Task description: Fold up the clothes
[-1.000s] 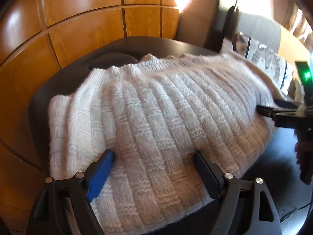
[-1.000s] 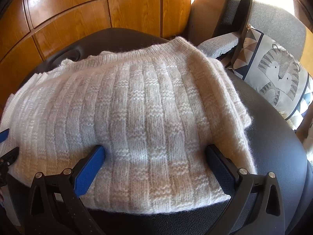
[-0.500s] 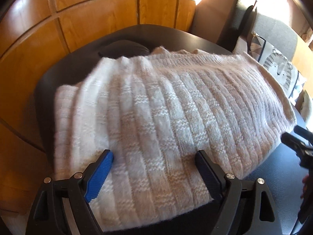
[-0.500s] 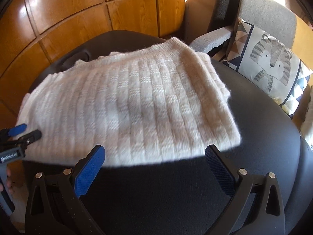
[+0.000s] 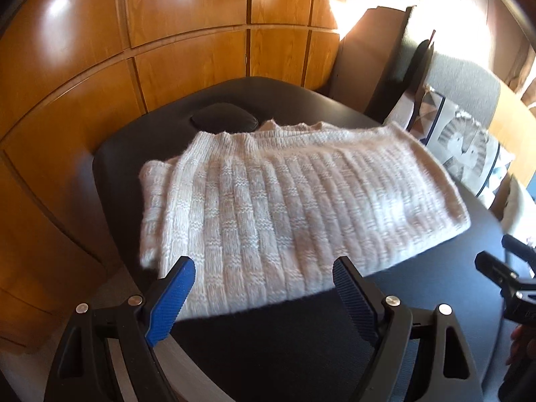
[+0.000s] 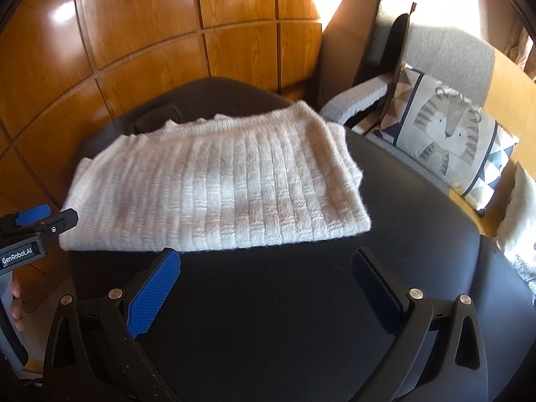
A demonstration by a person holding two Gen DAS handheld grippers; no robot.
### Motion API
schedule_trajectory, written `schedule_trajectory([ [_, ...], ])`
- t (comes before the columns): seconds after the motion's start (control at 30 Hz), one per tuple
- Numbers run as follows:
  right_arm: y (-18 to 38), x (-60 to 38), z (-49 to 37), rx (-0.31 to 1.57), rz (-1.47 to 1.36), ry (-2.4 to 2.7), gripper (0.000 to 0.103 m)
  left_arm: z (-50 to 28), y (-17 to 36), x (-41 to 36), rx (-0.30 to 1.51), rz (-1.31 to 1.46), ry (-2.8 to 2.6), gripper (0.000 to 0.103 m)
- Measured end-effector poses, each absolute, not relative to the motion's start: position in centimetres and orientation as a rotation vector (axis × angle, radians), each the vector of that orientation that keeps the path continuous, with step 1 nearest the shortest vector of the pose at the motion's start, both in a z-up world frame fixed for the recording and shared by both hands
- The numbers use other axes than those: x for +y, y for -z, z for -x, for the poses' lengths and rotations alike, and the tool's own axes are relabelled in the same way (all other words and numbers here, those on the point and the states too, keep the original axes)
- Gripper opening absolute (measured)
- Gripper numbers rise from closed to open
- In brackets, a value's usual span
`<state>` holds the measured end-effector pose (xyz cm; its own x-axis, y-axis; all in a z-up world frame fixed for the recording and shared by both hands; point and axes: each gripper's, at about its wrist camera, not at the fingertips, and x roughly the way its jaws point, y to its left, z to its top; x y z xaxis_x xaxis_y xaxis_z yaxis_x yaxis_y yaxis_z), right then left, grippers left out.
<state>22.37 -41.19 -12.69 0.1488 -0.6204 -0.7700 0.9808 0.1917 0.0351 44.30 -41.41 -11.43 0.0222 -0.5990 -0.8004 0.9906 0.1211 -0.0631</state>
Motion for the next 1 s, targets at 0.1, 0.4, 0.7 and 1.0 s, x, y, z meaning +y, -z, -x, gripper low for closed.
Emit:
schedule_trajectory([
  [0.1, 11.7, -40.3, -22.8, 0.704, -0.600, 1.267, 0.103, -44.2, 10.5, -40.1, 0.791, -0.605, 1.358, 0.086],
  [0.4, 10.2, -38.9, -23.8, 0.697, -0.561, 1.264, 0.103, -44.1, 8.5, -39.0, 0.719, -0.618, 1.306, 0.086],
  [0.7, 8.5, -37.9, -24.2, 0.675, -0.526, 1.270, 0.103, -44.5, 6.2, -37.2, 0.694, -0.562, 1.298, 0.086],
  [1.0, 8.7, -37.4, -24.2, 0.672, -0.530, 1.272, 0.103, -44.1, 6.2, -36.7, 0.688, -0.564, 1.297, 0.086],
])
